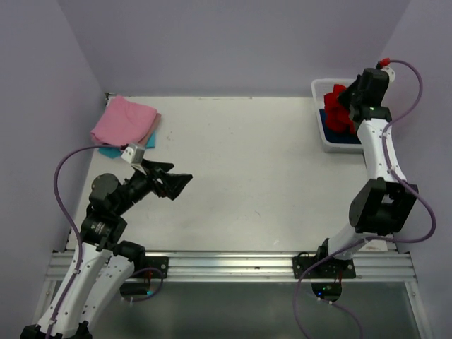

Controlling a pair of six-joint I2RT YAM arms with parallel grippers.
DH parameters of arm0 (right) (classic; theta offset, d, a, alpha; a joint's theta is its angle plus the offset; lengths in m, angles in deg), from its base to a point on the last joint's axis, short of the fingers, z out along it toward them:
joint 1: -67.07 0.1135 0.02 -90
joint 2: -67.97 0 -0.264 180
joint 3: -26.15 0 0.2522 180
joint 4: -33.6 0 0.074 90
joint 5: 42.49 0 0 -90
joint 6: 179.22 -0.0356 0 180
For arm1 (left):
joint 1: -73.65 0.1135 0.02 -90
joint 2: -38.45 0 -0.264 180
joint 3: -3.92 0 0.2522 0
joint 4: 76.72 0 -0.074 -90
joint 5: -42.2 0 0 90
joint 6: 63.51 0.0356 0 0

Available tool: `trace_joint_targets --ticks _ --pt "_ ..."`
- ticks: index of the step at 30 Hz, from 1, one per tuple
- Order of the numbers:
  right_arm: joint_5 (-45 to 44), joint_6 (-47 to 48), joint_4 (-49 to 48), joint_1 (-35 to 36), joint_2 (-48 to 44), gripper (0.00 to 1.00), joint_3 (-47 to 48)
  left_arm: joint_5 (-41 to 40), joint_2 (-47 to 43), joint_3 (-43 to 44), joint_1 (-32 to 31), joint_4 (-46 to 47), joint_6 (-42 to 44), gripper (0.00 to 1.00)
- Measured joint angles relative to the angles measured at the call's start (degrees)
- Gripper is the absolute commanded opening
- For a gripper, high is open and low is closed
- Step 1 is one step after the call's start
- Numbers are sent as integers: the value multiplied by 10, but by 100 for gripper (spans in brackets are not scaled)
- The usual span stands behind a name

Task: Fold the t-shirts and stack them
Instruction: Grab crumpled tshirt from bin with the right arm, then move the tshirt to the center of the board

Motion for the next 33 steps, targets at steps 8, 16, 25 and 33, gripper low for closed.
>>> trace_joint_targets --ticks 8,16,25,33 --pt "336 -20 -134 35 -96 0 -20 -3 4 -19 0 13 -5 100" --pt "635 38 -146 266 -74 0 -20 -27 -4 -38 0 14 -10 100" --pt "579 155 8 314 -59 0 -26 -77 -20 -47 0 -4 -19 100" --pt "384 216 131 378 3 0 -90 -104 -10 -56 0 -20 -30 100"
